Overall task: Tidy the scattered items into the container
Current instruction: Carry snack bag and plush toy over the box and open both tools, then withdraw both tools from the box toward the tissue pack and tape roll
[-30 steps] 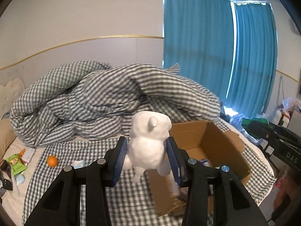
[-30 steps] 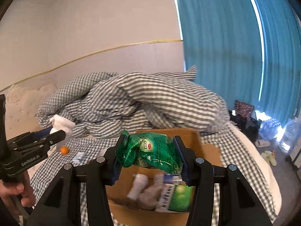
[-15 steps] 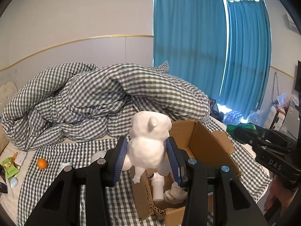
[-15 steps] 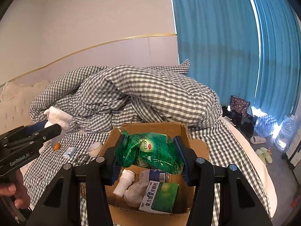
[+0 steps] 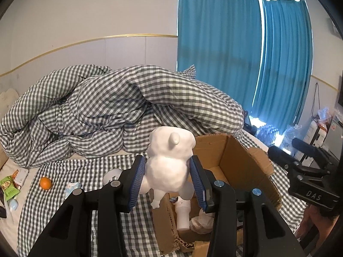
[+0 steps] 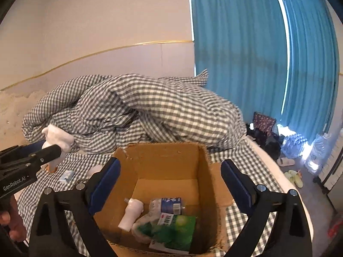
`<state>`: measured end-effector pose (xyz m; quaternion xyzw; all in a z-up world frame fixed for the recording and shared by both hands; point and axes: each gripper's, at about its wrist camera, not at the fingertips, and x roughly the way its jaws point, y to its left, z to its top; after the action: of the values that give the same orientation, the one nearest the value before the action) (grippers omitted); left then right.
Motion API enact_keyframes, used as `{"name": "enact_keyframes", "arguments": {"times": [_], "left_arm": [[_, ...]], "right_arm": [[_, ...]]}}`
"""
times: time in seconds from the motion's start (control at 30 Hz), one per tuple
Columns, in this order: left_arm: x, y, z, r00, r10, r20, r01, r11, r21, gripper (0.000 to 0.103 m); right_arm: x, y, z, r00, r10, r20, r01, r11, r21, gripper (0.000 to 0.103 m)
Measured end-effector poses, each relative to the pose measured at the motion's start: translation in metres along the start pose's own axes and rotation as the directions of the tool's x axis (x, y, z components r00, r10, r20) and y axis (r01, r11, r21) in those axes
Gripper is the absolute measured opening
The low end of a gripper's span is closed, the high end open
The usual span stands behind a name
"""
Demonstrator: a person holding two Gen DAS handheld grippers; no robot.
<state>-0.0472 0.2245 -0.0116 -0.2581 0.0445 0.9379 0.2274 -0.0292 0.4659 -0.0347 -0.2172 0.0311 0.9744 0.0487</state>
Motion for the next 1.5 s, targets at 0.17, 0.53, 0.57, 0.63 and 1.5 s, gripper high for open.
{"name": "enact_keyframes", "arguments": {"times": [0.17, 0.53, 0.57, 0.63, 1.5], "left_arm": [[0.01, -0.015, 0.001, 1.0, -0.025, -0.012, 0.025, 1.0, 0.018, 0.044], [0.03, -0.058, 0.005, 0.997, -0.065, -0.036, 0.067, 0.995, 0.073, 0.046], [0.03, -0.059, 0.005, 0.997, -0.065, -0.036, 0.067, 0.995, 0.073, 0.047], [0.029, -0.058, 0.006, 0.997, -0.064, -0.037, 0.066, 0.995, 0.07, 0.051], [-0.04, 0.107, -0.008, 0.983, 0.185, 0.012, -0.184, 0.98, -0.076, 0.103]], "right_arm": [[-0.009, -0.014, 0.003, 0.999, -0.03, 0.021, 0.029, 0.999, 0.021, 0.101], [-0.021, -0.057, -0.002, 0.997, -0.08, 0.02, 0.078, 0.993, 0.087, 0.102], [-0.022, -0.06, -0.003, 0.997, -0.08, 0.02, 0.078, 0.993, 0.093, 0.102], [-0.023, -0.063, -0.003, 0.997, -0.08, 0.02, 0.078, 0.992, 0.101, 0.102], [-0.014, 0.075, 0.018, 0.997, 0.07, 0.038, -0.07, 0.997, -0.016, 0.103]]}}
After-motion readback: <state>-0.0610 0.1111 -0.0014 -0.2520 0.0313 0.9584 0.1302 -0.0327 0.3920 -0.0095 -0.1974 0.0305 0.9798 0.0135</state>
